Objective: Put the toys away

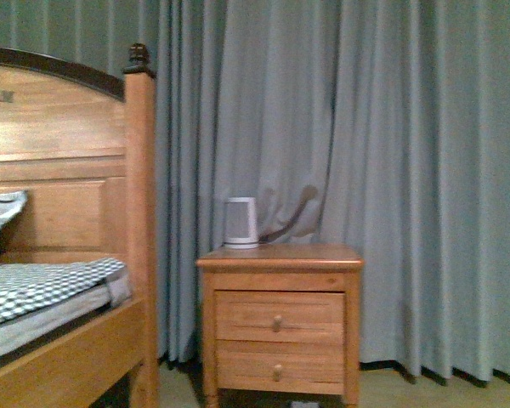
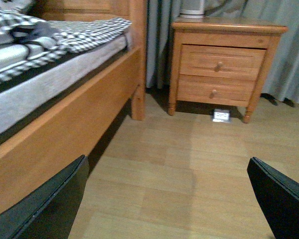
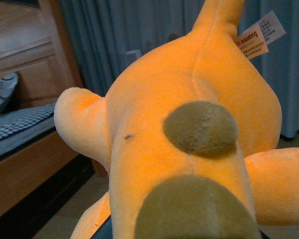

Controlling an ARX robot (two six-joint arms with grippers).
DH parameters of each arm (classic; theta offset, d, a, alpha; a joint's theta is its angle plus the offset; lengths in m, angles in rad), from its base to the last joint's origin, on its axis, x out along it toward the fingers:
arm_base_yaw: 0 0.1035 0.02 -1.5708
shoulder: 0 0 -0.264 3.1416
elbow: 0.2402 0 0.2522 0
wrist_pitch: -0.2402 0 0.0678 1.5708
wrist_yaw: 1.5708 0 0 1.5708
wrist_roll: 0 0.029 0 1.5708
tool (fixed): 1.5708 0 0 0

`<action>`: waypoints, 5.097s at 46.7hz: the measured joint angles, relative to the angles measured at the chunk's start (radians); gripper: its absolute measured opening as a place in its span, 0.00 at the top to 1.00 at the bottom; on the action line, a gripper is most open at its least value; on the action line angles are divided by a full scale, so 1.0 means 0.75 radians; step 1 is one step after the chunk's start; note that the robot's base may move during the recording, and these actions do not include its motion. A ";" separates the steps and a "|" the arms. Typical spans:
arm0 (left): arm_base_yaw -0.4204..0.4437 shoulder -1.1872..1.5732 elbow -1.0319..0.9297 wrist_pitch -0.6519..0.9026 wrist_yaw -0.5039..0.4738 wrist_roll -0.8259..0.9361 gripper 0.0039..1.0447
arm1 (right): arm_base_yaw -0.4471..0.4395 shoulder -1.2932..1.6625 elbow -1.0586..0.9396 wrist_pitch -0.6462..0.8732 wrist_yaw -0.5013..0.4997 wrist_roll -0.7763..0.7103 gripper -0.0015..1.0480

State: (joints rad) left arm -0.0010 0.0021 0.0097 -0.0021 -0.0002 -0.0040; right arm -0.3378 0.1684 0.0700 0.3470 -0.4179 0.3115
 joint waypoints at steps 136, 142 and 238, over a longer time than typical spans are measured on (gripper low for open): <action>-0.001 0.000 0.000 0.000 -0.001 0.000 0.05 | -0.001 -0.003 -0.001 -0.001 -0.003 0.000 0.81; -0.002 0.000 0.000 0.000 0.000 0.000 0.05 | -0.001 -0.002 -0.001 -0.001 0.001 0.000 0.81; -0.001 0.001 0.000 0.000 0.000 0.000 0.05 | -0.002 -0.002 -0.001 -0.001 -0.007 0.001 0.81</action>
State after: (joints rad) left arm -0.0017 0.0025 0.0097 -0.0021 -0.0002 -0.0040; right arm -0.3393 0.1673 0.0696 0.3466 -0.4232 0.3119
